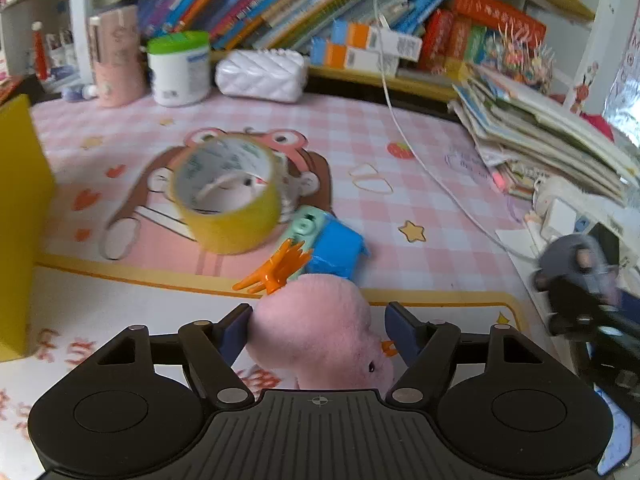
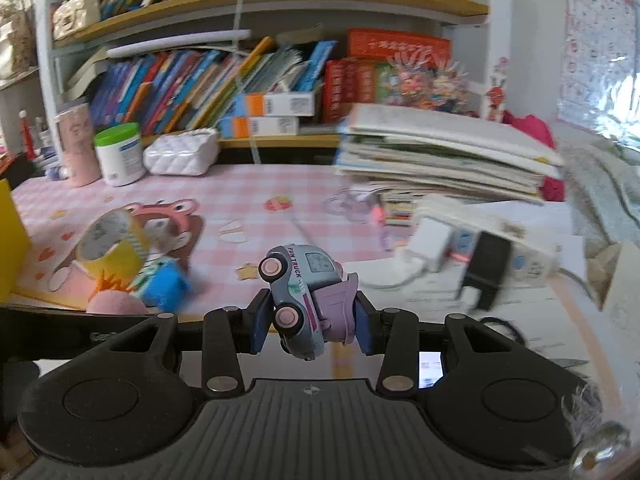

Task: Organize objects
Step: 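Grasp and lift the pink plush chick with the left gripper while the right gripper holds the car, then carry the pink chick and grey car with both grippers over the yellow box, then lower the chick and car into the yellow box and open both grippers, then withdraw both grippers from the box and move toward the yellow tape roll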

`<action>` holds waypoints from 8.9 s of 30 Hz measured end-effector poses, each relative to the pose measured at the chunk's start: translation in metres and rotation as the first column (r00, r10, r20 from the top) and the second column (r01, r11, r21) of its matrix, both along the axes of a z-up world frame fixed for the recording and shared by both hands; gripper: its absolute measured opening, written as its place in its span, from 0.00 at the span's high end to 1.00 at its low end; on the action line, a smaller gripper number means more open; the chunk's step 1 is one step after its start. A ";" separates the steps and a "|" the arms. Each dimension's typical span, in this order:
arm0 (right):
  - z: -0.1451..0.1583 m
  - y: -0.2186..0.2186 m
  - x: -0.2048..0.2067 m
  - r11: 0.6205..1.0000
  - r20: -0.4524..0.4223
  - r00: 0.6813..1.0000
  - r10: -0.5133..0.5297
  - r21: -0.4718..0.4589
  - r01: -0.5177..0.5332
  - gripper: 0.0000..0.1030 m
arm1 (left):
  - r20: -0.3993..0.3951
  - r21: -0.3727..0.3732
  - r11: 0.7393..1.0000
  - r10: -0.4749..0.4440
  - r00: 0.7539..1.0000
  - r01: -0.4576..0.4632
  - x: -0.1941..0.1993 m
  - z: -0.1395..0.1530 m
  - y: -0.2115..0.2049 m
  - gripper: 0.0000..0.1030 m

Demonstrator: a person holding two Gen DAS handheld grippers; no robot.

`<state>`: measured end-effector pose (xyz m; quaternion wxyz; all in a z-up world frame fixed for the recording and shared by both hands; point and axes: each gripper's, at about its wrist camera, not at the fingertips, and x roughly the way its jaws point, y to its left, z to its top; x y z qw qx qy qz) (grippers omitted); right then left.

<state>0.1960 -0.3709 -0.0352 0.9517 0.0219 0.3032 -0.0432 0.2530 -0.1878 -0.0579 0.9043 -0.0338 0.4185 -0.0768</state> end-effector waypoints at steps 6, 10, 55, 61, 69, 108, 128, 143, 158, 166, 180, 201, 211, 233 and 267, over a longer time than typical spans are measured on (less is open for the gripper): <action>-0.002 0.037 0.008 0.995 -0.038 0.995 0.097 0.042 -0.095 0.62 | 0.061 0.011 0.997 0.074 0.995 -0.075 -0.031 0.021 0.039 0.29; -0.001 0.068 0.007 0.984 -0.062 0.983 0.171 0.070 -0.167 0.62 | 0.077 0.016 0.987 0.158 0.984 -0.160 -0.049 0.027 0.071 0.29; 0.023 0.330 -0.145 0.887 -0.057 0.885 0.463 0.017 -0.462 0.62 | 0.196 -0.029 0.898 0.435 0.879 -0.438 -0.246 0.056 0.317 0.29; 0.023 0.346 -0.159 0.878 -0.051 0.876 0.479 0.008 -0.479 0.62 | 0.205 -0.036 0.892 0.449 0.870 -0.451 -0.260 0.057 0.333 0.29; 0.024 0.355 -0.169 0.880 -0.056 0.878 0.475 0.006 -0.475 0.62 | 0.215 -0.037 0.901 0.429 0.877 -0.432 -0.267 0.058 0.339 0.29; 0.066 0.387 -0.006 0.815 0.172 0.796 0.580 -0.123 -0.567 0.62 | 0.462 0.002 0.892 0.399 0.792 -0.451 -0.128 0.101 0.334 0.29; 0.013 0.415 0.073 0.684 -0.123 0.697 0.706 -0.133 -0.717 0.62 | 0.310 0.171 0.872 0.394 0.865 -0.458 -0.052 0.061 0.321 0.29; 0.006 0.418 0.091 0.674 -0.210 0.673 0.709 -0.078 -0.734 0.61 | 0.172 0.099 0.874 0.455 0.874 -0.475 -0.035 0.045 0.333 0.30; 0.008 0.416 0.086 0.700 -0.179 0.702 0.689 -0.086 -0.709 0.58 | 0.279 0.088 0.882 0.425 0.861 -0.464 -0.053 0.061 0.323 0.15; 0.026 0.411 0.059 0.711 -0.057 0.720 0.691 -0.124 -0.692 0.37 | 0.331 0.056 0.869 0.449 0.830 -0.492 -0.076 0.071 0.325 0.12; 0.046 0.395 -0.005 0.777 0.076 0.778 0.624 -0.168 -0.607 0.20 | 0.381 0.003 0.872 0.452 0.806 -0.490 -0.134 0.083 0.325 0.07; 0.030 0.395 -0.129 0.791 0.009 0.806 0.593 -0.194 -0.580 0.12 | 0.286 -0.020 0.871 0.476 0.832 -0.491 -0.243 0.065 0.335 0.04; 0.021 0.387 -0.176 0.821 -0.002 0.834 0.551 -0.175 -0.543 0.11 | 0.260 -0.003 0.890 0.440 0.859 -0.455 -0.278 0.060 0.330 0.04; 0.014 0.315 -0.193 0.933 -0.034 0.946 0.322 -0.159 -0.323 0.11 | 0.227 -0.011 0.972 0.233 0.946 -0.236 -0.267 0.053 0.276 0.04; 0.004 0.208 -0.083 0.967 -0.109 0.979 0.174 -0.169 -0.191 0.10 | 0.159 -0.024 0.993 0.115 0.981 -0.112 -0.143 0.039 0.172 0.04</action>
